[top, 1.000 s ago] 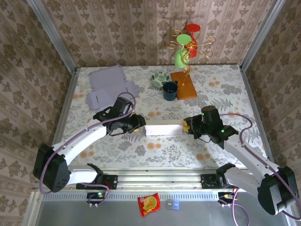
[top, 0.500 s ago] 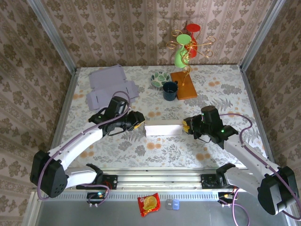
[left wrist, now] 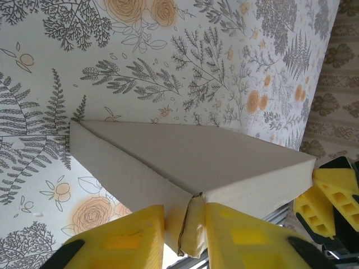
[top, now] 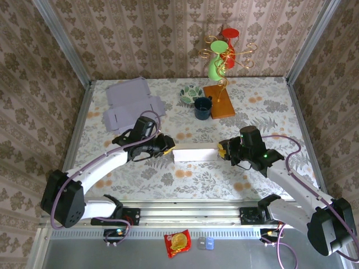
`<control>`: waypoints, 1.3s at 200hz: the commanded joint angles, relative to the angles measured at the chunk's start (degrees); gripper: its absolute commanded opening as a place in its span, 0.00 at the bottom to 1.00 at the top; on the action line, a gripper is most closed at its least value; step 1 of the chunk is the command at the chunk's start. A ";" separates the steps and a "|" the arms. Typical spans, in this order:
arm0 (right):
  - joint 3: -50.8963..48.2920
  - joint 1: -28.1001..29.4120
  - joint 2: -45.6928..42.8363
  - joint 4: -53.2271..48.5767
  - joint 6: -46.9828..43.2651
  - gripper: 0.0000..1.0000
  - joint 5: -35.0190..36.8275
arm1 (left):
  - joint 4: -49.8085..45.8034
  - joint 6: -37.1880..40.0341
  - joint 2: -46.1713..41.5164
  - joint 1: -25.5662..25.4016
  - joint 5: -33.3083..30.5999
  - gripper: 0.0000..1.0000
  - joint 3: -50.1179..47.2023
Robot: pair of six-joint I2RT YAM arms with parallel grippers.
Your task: Fold the paper box
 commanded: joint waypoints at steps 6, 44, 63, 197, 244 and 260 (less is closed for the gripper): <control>-1.55 0.54 1.66 -11.86 -1.44 0.28 1.23 | -3.53 3.70 2.08 -1.01 -1.29 0.22 -3.13; 3.14 0.50 1.31 -13.77 -4.65 0.37 1.45 | -3.94 4.78 1.90 -1.63 -2.51 0.17 -5.11; 8.30 0.98 1.01 -17.18 -8.45 0.41 2.56 | -4.44 5.29 1.87 -1.73 -2.84 0.16 -4.97; 4.55 1.55 5.56 -15.88 -6.72 0.35 0.56 | -4.40 6.35 2.27 -2.12 -3.19 0.15 -4.49; 6.57 0.88 1.19 -15.90 -9.21 0.36 0.71 | -2.89 7.09 2.83 -2.31 -2.90 0.15 -4.58; 9.44 0.44 0.93 -18.72 -12.71 0.37 1.08 | -2.25 7.89 3.47 -2.60 -2.77 0.15 -4.36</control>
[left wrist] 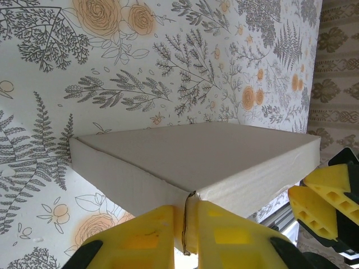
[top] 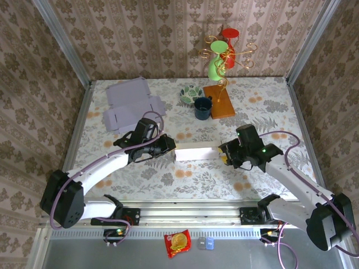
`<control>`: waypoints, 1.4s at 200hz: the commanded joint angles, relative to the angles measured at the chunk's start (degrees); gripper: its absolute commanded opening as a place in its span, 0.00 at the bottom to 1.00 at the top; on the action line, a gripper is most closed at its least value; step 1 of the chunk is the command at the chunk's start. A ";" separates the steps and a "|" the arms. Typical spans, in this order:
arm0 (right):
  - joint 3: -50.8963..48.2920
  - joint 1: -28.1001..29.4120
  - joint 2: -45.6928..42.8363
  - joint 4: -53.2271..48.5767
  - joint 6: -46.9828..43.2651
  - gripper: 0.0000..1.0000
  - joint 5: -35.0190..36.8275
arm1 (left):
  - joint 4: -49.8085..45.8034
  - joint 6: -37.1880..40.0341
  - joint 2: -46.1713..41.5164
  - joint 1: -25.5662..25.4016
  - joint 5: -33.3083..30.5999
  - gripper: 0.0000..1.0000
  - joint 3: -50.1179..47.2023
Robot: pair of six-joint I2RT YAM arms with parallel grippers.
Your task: Fold the paper box
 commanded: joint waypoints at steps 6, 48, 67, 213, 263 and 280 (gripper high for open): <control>4.50 -0.86 -1.40 -6.00 -5.85 0.38 0.37 | -6.20 2.89 3.71 -1.16 -1.58 0.15 -2.50; 2.25 -3.47 -3.25 -4.43 -9.06 0.39 -3.19 | -0.74 7.61 3.17 -3.57 -4.04 0.15 -4.21; 1.03 -4.45 -6.10 -4.57 -10.43 0.38 -5.06 | 2.18 8.99 2.39 -4.88 -4.83 0.15 -6.03; -0.97 -4.99 -18.94 -21.82 -21.39 0.39 -4.25 | 17.10 4.89 8.32 -14.31 -5.76 0.27 -10.81; 2.47 -5.01 -14.54 -21.58 -27.10 0.42 -2.61 | 5.11 -6.36 5.42 -7.84 -7.23 0.39 -5.89; 2.89 -5.01 -13.41 -20.01 -27.15 0.42 -2.78 | 4.19 -8.54 8.81 -5.99 -4.35 0.40 -3.22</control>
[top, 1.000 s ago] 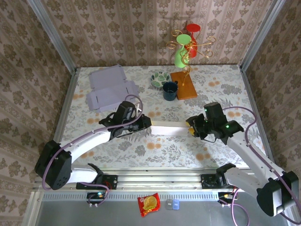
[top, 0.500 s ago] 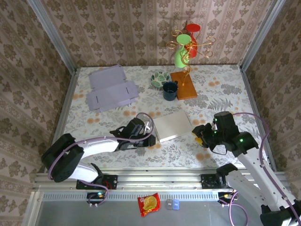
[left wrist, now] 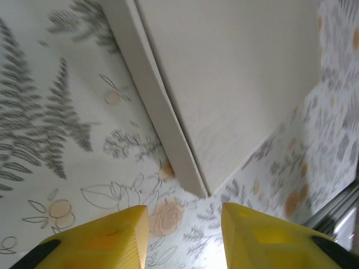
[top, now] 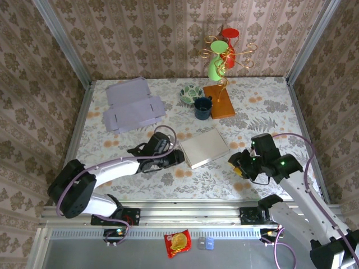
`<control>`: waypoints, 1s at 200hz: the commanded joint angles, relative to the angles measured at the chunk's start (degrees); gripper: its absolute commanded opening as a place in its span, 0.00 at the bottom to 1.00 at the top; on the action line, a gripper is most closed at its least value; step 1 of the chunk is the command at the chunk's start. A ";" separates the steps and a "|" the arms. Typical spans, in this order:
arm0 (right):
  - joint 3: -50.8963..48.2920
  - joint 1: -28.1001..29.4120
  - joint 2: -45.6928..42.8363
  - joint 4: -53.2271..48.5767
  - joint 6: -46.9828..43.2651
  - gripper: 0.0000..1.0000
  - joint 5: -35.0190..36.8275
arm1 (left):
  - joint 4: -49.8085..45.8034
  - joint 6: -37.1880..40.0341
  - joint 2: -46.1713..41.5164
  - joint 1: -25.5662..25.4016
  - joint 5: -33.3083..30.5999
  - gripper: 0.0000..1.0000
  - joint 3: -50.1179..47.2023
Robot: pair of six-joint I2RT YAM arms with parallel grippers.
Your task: Fold the paper box
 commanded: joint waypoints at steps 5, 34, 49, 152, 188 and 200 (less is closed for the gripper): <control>2.57 -0.41 1.50 0.73 -2.77 0.43 1.33 | -5.53 -6.79 3.97 2.51 2.73 0.40 4.16; 4.44 -0.40 4.01 1.16 -4.48 0.43 0.67 | 0.32 -8.73 9.84 3.00 4.32 0.41 6.64; 5.63 -0.39 4.93 0.50 -5.65 0.43 0.58 | 2.29 -9.14 13.01 3.04 5.22 0.41 8.48; 9.16 -4.09 3.53 -5.96 -10.44 0.43 2.13 | 9.49 -12.09 31.13 -0.50 7.68 0.15 22.86; 14.10 -6.42 2.00 -12.14 -13.41 0.43 6.13 | 9.08 -11.62 37.40 -2.11 8.44 0.14 31.51; 15.70 -6.72 1.83 -13.58 -14.42 0.43 7.07 | 9.08 -11.53 39.90 -2.96 8.80 0.14 34.60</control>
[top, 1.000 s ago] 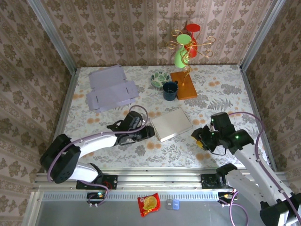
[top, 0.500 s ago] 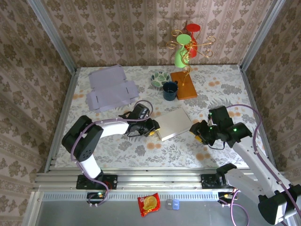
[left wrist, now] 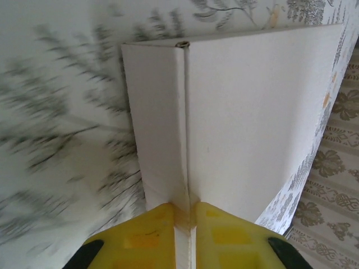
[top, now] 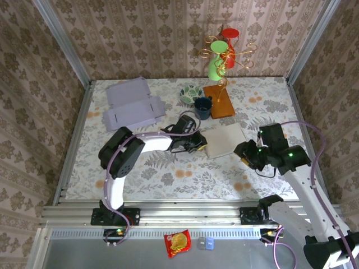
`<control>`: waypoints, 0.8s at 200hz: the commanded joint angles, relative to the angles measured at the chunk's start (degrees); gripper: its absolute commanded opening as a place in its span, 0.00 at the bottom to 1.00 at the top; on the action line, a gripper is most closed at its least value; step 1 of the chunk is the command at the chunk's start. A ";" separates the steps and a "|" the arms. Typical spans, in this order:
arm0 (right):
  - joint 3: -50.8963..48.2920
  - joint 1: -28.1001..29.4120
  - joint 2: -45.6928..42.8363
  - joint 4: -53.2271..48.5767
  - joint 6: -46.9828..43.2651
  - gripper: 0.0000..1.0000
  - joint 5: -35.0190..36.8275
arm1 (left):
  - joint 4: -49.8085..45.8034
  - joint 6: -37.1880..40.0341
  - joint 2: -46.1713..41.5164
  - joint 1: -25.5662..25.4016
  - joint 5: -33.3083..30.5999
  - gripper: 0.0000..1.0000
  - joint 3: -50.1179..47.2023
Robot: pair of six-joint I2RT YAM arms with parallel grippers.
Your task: Fold the paper box
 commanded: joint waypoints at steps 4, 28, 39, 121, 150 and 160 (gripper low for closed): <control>4.28 -0.85 -1.07 -6.51 -3.86 0.43 3.94 | 0.11 -0.37 4.97 -1.61 1.19 0.14 6.30; 5.84 -1.29 -0.97 -7.76 -4.88 0.44 3.99 | -0.84 0.19 9.52 -2.50 1.09 0.14 12.33; 6.04 -1.44 -1.04 -8.10 -5.11 0.44 3.92 | -1.21 0.40 11.06 -2.61 0.67 0.14 14.63; 7.66 -2.48 -0.80 -7.01 -6.46 0.49 3.32 | -8.63 1.93 8.98 -2.16 -2.26 0.19 19.76; 7.76 -2.48 -1.54 -5.00 -4.75 0.53 6.49 | -20.91 8.65 -0.89 -0.39 -11.23 0.20 18.31; 7.48 -2.56 -2.07 -3.48 -4.33 0.54 7.67 | -24.33 12.53 -4.67 0.15 -15.73 0.22 17.84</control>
